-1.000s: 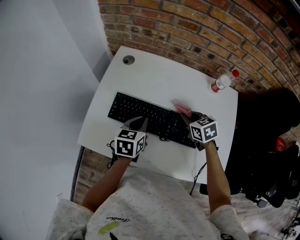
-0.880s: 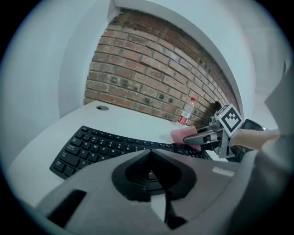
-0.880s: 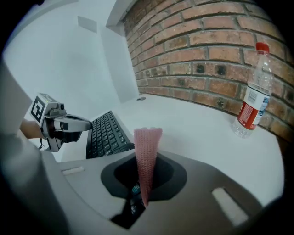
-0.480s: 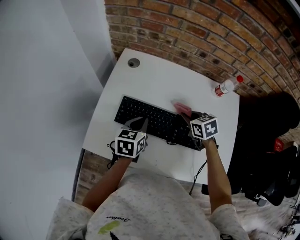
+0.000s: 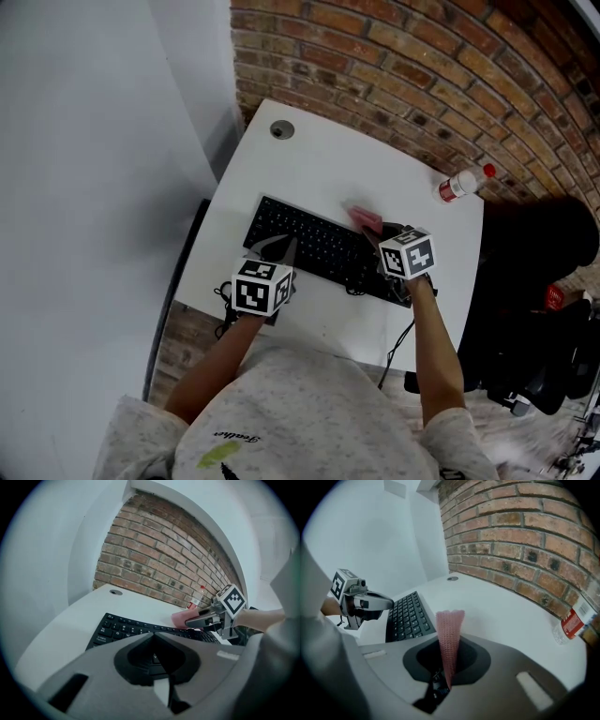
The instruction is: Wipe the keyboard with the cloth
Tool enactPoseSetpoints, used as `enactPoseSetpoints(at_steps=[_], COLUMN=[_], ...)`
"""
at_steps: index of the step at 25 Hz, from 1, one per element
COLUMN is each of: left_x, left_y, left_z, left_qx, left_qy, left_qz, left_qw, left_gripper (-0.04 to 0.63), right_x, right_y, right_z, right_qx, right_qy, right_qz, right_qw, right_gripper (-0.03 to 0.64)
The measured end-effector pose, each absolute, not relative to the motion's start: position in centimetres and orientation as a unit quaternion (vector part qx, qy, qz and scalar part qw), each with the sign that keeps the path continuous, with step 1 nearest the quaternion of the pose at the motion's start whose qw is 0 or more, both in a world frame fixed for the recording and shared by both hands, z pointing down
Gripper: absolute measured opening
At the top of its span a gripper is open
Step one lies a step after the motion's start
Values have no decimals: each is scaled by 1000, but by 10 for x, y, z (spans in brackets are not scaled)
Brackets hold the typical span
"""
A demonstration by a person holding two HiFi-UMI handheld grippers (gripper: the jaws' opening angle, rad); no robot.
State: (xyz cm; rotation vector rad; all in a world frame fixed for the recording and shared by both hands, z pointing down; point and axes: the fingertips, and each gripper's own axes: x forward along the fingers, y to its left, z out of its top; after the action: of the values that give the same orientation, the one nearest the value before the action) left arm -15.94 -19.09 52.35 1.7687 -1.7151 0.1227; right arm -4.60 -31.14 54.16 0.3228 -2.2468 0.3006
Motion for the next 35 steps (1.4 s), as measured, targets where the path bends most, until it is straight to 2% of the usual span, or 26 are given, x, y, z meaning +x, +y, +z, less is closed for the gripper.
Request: enactPoseSetpoints(at_steps=[21, 35], left_x=[-209, -236], left_y=[-177, -169], left_z=[521, 520], left_qx=[685, 682], left_qy=[-647, -650], left_qz=[33, 28], left_qw=[333, 333], left_gripper=[-3, -3], right_x=[-95, -151], right_y=[-286, -260], right_z=[545, 543], right_qx=[94, 56], right_qy=[-865, -874], right_qz=[8, 1], right_qw=[492, 483], right_gripper=[25, 25])
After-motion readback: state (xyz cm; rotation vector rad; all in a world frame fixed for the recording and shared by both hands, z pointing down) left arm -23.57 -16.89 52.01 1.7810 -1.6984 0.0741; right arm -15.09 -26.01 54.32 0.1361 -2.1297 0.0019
